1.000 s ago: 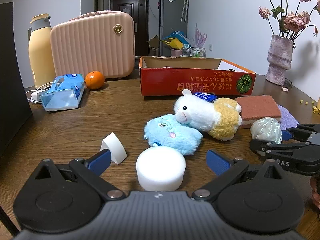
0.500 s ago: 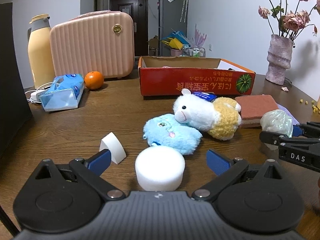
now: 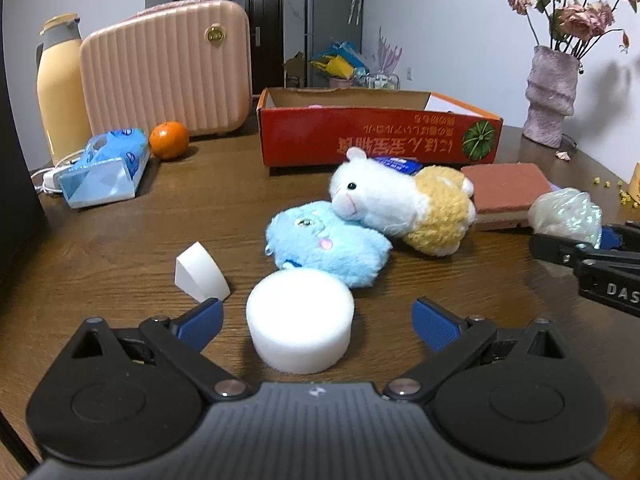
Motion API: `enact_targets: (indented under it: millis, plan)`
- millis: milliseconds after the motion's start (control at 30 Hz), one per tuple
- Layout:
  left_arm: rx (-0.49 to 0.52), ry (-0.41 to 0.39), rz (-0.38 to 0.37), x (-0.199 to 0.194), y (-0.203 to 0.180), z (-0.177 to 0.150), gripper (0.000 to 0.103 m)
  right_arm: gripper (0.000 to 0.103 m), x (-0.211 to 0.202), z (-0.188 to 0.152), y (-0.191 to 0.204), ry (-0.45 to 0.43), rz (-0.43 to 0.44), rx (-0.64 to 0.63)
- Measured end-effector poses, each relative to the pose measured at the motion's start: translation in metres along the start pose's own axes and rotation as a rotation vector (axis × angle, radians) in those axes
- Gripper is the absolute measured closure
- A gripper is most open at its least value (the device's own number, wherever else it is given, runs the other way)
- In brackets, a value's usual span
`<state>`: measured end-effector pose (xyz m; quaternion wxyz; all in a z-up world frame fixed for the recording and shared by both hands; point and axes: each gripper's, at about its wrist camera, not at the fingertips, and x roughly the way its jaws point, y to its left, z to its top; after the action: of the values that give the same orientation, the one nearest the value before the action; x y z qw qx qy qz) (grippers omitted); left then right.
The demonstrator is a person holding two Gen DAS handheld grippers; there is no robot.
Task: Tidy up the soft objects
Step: 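Lower the left tool onto the white round sponge and close it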
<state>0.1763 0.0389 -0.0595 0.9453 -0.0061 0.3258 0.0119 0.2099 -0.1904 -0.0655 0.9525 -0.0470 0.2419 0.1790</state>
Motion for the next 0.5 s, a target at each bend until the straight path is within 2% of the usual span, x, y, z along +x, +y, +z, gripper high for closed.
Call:
enact_targets:
  millis: [167, 300, 500]
  plan:
    - [-0.012, 0.029, 0.01, 0.009, 0.002, -0.001, 0.001, 0.061, -0.001, 0.0, 0.0, -0.001, 0.009, -0.001]
    - [-0.024, 0.053, 0.011, 0.016, 0.004, 0.0, 0.005, 0.061, -0.001, 0.0, 0.0, 0.0, 0.009, -0.002]
    - [-0.038, 0.07, 0.011, 0.022, 0.007, 0.0, 0.021, 0.061, -0.001, 0.0, 0.001, 0.0, 0.005, -0.001]
